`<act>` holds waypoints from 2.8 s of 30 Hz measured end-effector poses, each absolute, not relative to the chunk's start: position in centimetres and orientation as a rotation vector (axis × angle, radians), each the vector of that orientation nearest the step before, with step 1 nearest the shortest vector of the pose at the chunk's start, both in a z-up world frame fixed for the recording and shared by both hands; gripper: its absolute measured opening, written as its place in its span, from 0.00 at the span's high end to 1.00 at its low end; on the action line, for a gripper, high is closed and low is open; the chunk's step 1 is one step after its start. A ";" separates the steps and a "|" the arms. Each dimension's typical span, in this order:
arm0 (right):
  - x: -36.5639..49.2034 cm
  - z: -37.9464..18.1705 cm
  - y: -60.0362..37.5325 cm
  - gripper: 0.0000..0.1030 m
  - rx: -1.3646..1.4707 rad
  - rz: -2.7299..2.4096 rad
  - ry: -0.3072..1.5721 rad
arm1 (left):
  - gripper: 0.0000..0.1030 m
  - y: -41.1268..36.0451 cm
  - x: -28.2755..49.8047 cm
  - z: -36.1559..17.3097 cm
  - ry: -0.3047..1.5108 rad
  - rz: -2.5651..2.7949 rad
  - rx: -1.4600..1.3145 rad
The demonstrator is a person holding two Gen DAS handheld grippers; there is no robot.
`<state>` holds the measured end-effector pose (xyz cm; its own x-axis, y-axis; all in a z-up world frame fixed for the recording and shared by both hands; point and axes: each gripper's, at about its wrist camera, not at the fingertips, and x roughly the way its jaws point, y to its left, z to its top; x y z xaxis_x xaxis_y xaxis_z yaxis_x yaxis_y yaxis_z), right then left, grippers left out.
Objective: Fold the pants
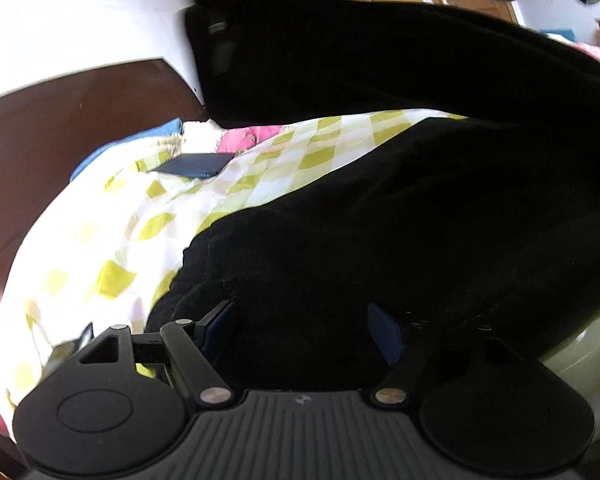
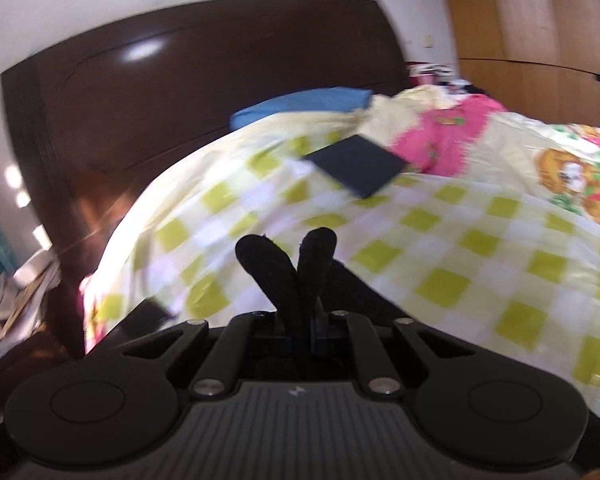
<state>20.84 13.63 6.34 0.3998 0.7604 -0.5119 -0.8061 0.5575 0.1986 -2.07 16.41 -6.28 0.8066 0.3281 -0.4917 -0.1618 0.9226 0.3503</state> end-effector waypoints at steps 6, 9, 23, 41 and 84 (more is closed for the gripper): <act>17.3 -0.9 19.5 0.91 -0.337 1.140 0.657 | 0.18 17.8 -3.6 -6.5 0.572 0.269 0.270; 17.5 -2.9 20.3 0.86 -0.407 1.163 0.731 | 0.18 18.0 -4.5 -6.5 0.572 0.270 0.251; 19.8 3.9 5.5 0.62 -0.179 0.980 0.781 | 0.15 19.2 -9.6 -1.7 0.541 0.415 0.250; 25.8 -3.7 -15.2 0.52 0.381 0.599 1.022 | 0.09 17.6 2.6 -4.4 0.629 0.257 0.382; 27.0 -6.2 -18.5 0.86 0.753 0.742 1.058 | 0.09 13.7 5.9 -3.3 0.766 0.243 0.364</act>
